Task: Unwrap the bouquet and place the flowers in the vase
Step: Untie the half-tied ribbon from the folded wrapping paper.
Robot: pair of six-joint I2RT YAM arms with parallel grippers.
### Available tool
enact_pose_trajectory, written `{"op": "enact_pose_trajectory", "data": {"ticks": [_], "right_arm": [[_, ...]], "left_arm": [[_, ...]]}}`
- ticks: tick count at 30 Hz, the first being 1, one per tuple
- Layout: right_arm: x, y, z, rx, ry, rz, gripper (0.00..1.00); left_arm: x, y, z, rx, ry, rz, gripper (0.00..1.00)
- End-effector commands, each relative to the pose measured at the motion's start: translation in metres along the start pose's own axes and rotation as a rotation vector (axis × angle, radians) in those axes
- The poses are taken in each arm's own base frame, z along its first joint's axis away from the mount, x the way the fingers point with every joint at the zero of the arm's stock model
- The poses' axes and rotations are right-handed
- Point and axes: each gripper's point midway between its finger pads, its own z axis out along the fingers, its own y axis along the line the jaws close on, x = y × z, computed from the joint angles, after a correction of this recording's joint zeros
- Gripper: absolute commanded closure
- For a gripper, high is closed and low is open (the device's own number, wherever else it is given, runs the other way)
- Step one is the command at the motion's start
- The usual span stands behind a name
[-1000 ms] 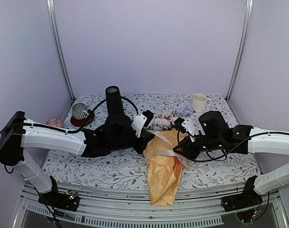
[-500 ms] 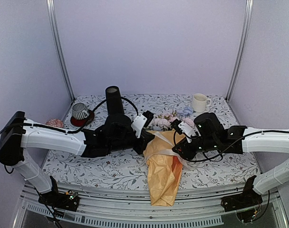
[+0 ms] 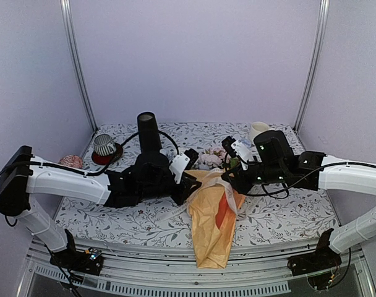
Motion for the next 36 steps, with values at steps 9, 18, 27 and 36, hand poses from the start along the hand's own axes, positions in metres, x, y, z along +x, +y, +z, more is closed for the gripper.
{"op": "enact_pose_trajectory", "data": {"ticks": [9,18,27,36], "right_arm": [[-0.044,0.019,-0.002,-0.084,-0.041,-0.06,0.94],[-0.04,0.025,-0.003,-0.12,-0.034,-0.066,0.94],[-0.038,0.033,-0.005,-0.165,-0.031,-0.075,0.93],[-0.016,0.019,-0.003,-0.098,-0.013,-0.056,0.79]], "left_arm": [[-0.04,-0.009,-0.01,0.058,-0.099,0.02,0.43],[-0.047,-0.012,0.002,0.057,-0.083,0.045,0.47],[-0.05,-0.008,0.014,0.02,-0.062,0.06,0.67],[-0.062,-0.002,0.005,-0.019,-0.099,0.047,1.0]]}}
